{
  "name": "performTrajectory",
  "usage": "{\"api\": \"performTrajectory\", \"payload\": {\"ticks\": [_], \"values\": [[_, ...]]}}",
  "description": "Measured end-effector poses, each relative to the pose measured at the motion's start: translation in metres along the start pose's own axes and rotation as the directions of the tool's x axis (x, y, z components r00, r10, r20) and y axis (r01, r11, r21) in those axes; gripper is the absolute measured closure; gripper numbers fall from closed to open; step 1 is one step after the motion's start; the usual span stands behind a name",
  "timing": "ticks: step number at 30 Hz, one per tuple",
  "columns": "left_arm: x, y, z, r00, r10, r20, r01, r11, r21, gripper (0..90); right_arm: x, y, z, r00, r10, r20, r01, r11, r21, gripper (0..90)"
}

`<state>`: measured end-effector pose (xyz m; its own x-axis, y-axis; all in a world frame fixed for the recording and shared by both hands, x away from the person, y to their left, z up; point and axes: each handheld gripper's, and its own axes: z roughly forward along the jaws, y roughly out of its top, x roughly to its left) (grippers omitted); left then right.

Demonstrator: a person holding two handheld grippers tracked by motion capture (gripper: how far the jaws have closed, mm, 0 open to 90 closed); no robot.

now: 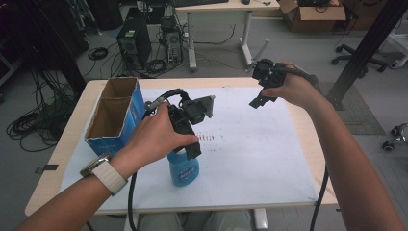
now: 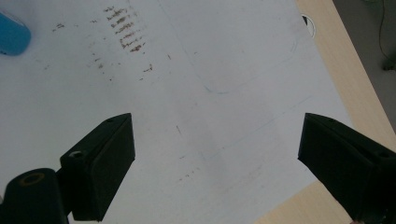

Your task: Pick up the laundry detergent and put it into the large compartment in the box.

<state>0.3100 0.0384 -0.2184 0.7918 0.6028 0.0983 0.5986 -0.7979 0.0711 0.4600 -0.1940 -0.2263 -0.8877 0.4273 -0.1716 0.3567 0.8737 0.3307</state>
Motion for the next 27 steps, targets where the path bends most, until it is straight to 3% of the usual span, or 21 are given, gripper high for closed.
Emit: {"api": "performTrajectory", "payload": {"ticks": [27], "values": [[0.003,-0.001,0.037,1.0,-0.002,0.007,0.002,1.0,0.003,9.0,0.001,0.003,0.006,1.0,-0.008,-0.005,0.008,1.0,0.001,10.8]]}}
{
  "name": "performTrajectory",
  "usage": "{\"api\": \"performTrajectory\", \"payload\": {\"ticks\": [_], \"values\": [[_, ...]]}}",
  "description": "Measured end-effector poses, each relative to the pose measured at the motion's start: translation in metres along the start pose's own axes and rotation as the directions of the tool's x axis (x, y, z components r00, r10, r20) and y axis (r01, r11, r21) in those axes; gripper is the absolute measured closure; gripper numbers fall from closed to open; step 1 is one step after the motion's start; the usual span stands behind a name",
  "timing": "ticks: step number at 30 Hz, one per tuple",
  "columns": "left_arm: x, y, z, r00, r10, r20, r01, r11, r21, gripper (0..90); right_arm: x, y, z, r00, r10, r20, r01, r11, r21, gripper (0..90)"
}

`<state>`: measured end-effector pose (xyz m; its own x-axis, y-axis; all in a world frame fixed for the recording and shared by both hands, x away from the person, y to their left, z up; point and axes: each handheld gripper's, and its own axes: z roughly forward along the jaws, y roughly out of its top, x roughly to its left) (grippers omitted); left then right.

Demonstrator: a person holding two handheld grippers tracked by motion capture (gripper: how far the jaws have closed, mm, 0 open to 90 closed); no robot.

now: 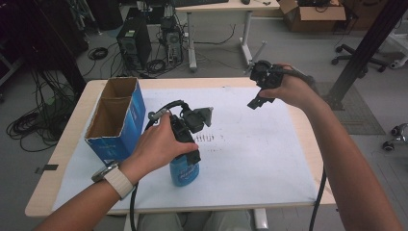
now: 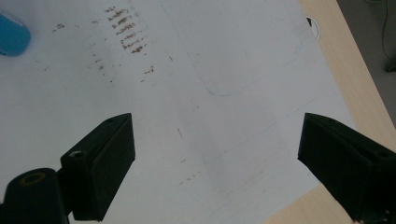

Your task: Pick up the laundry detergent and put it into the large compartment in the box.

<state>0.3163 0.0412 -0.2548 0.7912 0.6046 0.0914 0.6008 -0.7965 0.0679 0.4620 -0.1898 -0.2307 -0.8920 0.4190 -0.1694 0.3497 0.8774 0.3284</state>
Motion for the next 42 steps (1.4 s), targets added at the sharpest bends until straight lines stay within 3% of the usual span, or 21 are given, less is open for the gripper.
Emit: {"api": "performTrajectory", "payload": {"ticks": [16,42], "values": [[0.004,-0.001,0.018,0.9999,-0.011,0.009,0.011,0.9999,0.012,9.8,0.0,0.001,0.002,1.0,-0.003,0.001,0.003,1.0,0.003,10.9],[0.006,0.0,0.025,0.9994,-0.016,0.032,0.015,0.9997,0.02,20.2,0.001,0.003,0.005,1.0,-0.004,0.0,0.004,1.0,0.01,11.3]]}}
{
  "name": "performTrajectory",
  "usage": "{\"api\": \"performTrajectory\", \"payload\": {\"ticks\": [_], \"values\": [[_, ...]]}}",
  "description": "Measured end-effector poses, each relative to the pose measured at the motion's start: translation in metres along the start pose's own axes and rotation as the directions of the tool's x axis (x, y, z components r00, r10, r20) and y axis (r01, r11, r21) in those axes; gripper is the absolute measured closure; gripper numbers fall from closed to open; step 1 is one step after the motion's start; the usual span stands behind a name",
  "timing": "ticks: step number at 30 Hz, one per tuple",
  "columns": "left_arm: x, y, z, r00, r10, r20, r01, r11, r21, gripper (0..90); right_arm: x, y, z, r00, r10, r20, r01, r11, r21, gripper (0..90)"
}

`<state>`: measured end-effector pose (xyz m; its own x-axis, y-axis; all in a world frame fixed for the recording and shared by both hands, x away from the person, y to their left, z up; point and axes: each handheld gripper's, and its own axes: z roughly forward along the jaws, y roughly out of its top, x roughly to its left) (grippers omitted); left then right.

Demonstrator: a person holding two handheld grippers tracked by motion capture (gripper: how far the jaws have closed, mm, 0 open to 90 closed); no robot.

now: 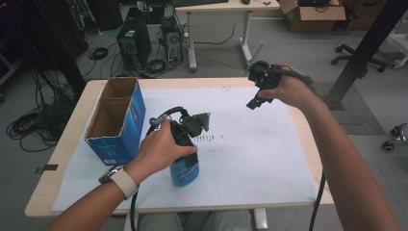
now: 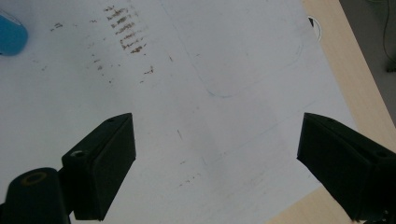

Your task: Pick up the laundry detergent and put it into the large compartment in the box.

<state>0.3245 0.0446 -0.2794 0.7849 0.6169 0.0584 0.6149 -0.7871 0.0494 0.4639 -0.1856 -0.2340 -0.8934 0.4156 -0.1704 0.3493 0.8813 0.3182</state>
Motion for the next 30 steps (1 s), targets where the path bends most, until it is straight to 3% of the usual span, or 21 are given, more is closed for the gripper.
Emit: {"api": "performTrajectory", "payload": {"ticks": [30], "values": [[-0.0022,-0.0009,0.0009,0.9999,0.0,-0.013,0.0,1.0,-0.005,37.2,0.0,-0.0007,-0.0011,1.0,-0.001,0.001,0.001,1.0,-0.004,11.9]]}}
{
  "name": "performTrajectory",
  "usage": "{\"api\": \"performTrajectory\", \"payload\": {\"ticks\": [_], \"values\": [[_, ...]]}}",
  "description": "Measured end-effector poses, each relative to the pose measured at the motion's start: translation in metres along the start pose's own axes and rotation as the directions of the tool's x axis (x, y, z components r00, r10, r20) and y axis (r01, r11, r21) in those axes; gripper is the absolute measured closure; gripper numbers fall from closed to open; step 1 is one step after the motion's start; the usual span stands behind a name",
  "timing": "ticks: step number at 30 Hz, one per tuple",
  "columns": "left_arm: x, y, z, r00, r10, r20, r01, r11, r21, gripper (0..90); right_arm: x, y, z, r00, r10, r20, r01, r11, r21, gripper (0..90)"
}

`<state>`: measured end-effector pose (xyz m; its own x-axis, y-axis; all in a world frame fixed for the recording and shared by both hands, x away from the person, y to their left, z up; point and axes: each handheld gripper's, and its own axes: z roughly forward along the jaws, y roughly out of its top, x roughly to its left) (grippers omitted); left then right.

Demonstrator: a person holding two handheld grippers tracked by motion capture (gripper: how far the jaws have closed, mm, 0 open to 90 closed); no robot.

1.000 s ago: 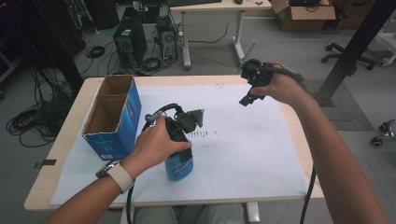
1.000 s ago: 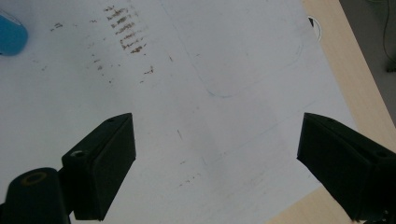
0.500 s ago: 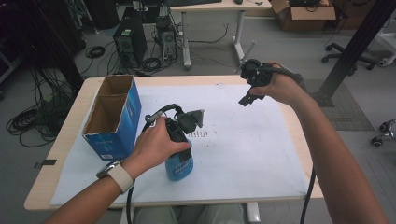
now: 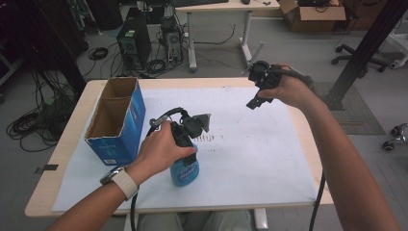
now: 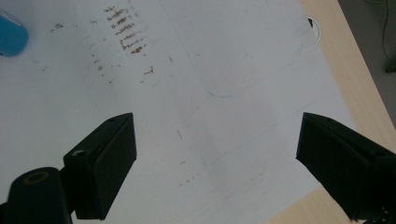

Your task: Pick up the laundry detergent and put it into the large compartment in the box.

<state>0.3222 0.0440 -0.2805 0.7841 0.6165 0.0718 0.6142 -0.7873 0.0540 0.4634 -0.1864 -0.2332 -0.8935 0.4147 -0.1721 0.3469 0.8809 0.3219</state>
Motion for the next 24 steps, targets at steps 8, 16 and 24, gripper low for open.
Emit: {"api": "performTrajectory", "payload": {"ticks": [8,16,24], "values": [[-0.002,-0.002,-0.003,0.9997,0.016,-0.016,-0.016,0.9998,-0.014,37.7,0.0,0.001,0.002,1.0,-0.002,-0.002,0.002,1.0,0.003,12.2],[0.008,-0.006,-0.038,0.9984,-0.04,-0.04,0.037,0.9976,-0.058,37.7,-0.001,0.0,0.002,1.0,0.003,-0.003,-0.003,1.0,0.005,12.3],[0.016,-0.008,-0.071,0.9946,-0.071,-0.076,0.066,0.9955,-0.068,37.7,-0.001,-0.002,0.0,1.0,0.001,-0.002,-0.001,1.0,0.001,12.4]]}}
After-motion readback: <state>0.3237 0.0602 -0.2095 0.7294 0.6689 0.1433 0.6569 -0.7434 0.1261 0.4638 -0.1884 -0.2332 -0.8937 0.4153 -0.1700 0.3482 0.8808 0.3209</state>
